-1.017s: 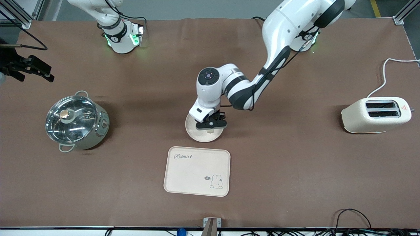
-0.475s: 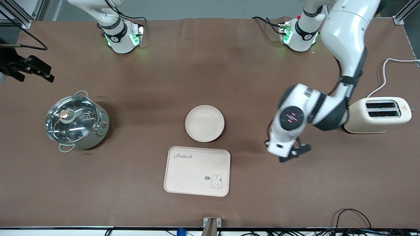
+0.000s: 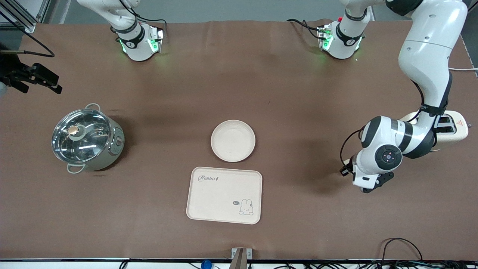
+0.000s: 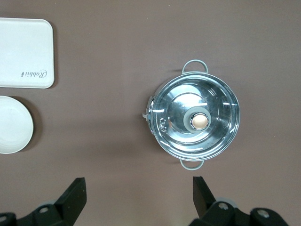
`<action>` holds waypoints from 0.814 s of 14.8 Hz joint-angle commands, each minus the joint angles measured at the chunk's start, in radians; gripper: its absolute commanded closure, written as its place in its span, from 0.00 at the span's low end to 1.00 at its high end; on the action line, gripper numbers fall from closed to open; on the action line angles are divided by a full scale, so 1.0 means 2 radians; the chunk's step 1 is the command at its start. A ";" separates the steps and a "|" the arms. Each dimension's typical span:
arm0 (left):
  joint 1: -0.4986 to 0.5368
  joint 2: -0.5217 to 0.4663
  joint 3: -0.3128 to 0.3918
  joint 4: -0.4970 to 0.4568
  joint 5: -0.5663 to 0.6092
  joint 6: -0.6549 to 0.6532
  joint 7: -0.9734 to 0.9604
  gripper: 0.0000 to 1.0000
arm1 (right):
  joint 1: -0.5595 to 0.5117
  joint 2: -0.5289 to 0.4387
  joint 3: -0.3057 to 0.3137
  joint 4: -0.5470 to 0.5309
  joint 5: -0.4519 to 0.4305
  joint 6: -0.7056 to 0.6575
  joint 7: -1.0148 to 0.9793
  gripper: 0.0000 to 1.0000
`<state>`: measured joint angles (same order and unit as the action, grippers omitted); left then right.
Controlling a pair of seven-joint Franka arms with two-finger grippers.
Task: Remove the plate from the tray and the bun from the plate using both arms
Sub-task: 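Lower the bun beside the toaster and open the left gripper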
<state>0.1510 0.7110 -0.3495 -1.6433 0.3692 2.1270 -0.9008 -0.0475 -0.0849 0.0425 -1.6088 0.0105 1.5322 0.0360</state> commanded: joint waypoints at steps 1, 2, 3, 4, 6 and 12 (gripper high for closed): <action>0.004 -0.005 -0.005 -0.015 -0.007 0.007 -0.001 0.44 | 0.009 -0.004 -0.001 -0.002 -0.004 -0.001 0.005 0.00; 0.005 -0.003 -0.005 -0.014 -0.007 0.008 -0.001 0.24 | 0.013 -0.004 -0.001 -0.002 -0.004 -0.001 0.005 0.00; 0.004 -0.002 -0.005 -0.014 -0.007 0.009 -0.002 0.03 | 0.013 -0.004 -0.001 -0.002 -0.004 -0.001 0.005 0.00; 0.004 -0.003 -0.005 -0.014 -0.007 0.009 -0.003 0.00 | 0.015 -0.004 -0.001 -0.002 -0.004 -0.001 0.005 0.00; 0.002 -0.013 -0.012 -0.011 -0.007 0.006 -0.001 0.00 | 0.017 -0.004 -0.001 -0.002 -0.004 0.001 0.005 0.00; 0.007 -0.120 -0.045 0.021 -0.004 -0.065 0.061 0.00 | 0.021 -0.004 -0.001 0.000 -0.004 0.002 0.005 0.00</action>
<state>0.1533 0.5948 -0.4336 -1.5897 0.3694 2.0651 -0.8554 -0.0156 -0.0850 0.0437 -1.6079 0.0107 1.5331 0.0363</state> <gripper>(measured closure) 0.000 0.000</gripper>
